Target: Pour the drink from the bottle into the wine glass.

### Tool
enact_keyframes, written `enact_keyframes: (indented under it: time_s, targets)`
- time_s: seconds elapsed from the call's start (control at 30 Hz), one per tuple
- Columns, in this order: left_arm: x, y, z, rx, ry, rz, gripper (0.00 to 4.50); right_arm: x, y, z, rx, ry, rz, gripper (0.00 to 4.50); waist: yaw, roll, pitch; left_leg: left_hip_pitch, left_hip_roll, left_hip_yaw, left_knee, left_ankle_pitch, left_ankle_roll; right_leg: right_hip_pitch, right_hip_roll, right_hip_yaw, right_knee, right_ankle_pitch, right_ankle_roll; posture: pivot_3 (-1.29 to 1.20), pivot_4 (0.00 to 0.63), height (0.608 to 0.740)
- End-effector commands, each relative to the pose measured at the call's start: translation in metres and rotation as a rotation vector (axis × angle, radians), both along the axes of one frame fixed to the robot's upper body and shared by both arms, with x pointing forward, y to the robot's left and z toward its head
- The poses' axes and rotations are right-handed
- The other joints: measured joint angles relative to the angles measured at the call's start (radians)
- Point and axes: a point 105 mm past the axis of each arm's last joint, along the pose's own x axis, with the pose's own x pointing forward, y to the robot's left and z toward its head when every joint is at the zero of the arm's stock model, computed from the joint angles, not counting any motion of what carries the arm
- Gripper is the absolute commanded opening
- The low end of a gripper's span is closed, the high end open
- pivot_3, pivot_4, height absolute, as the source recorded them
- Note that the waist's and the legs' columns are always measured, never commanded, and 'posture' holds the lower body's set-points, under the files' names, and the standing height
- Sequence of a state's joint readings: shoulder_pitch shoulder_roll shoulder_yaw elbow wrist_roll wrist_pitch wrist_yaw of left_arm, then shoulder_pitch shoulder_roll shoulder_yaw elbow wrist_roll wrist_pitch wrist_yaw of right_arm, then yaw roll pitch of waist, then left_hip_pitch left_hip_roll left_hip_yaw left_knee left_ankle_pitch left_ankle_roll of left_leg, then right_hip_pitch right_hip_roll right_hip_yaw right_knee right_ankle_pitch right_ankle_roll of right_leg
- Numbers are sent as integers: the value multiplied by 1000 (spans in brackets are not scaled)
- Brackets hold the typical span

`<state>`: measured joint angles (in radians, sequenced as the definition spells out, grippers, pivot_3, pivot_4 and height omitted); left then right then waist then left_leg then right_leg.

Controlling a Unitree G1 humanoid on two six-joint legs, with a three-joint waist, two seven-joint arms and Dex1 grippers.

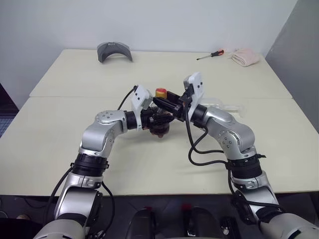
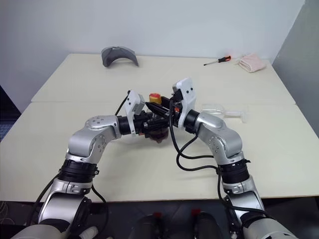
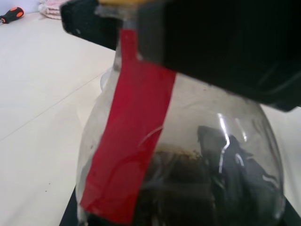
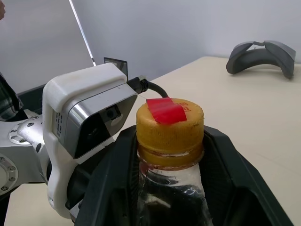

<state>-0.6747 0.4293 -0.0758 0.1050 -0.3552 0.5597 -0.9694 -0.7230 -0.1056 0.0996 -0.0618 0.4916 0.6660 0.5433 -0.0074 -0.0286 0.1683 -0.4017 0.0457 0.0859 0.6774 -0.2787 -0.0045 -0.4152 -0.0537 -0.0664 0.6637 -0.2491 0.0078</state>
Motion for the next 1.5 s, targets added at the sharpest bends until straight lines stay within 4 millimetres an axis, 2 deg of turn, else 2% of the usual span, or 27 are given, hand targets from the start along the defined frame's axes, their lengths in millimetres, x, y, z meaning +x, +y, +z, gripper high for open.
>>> enact_keyframes:
  time_s: [0.03,0.27,0.77,1.2,1.33,1.47,1.5]
  targets:
    - [-6,-8,28,-44,-104,-48,1940,-4,-1,19,63,-26,18,1449,0,0,0,0,0,0,0,0,0,0,0,0,0,0,0,0,150,740]
    - [-5,-7,28,-41,-106,-47,1920,-7,-1,26,88,-13,31,3796,0,0,0,0,0,0,0,0,0,0,0,0,0,0,0,0,150,740]
    - [-5,-6,25,-20,-103,-44,1920,4,-7,43,152,21,12,3803,-1,0,0,0,0,0,0,0,0,0,0,0,0,0,0,0,150,740]
    - [-4,-6,26,-19,-109,-42,1920,-5,-2,31,131,42,53,3803,-1,0,0,0,0,0,0,0,0,0,0,0,0,0,0,0,150,740]
    - [-5,-6,26,-19,-106,-46,1920,-2,-3,30,132,39,40,2922,-1,0,0,0,0,0,0,0,0,0,0,0,0,0,0,0,150,740]
    - [-6,-6,26,-19,-105,-48,1920,-2,-3,29,133,39,33,1451,-1,0,0,0,0,0,0,0,0,0,0,0,0,0,0,0,150,740]
    - [-6,-6,26,-19,-104,-48,1920,-3,-3,29,129,35,34,1313,-1,0,0,-1,0,0,0,0,0,-1,0,0,0,0,0,0,150,740]
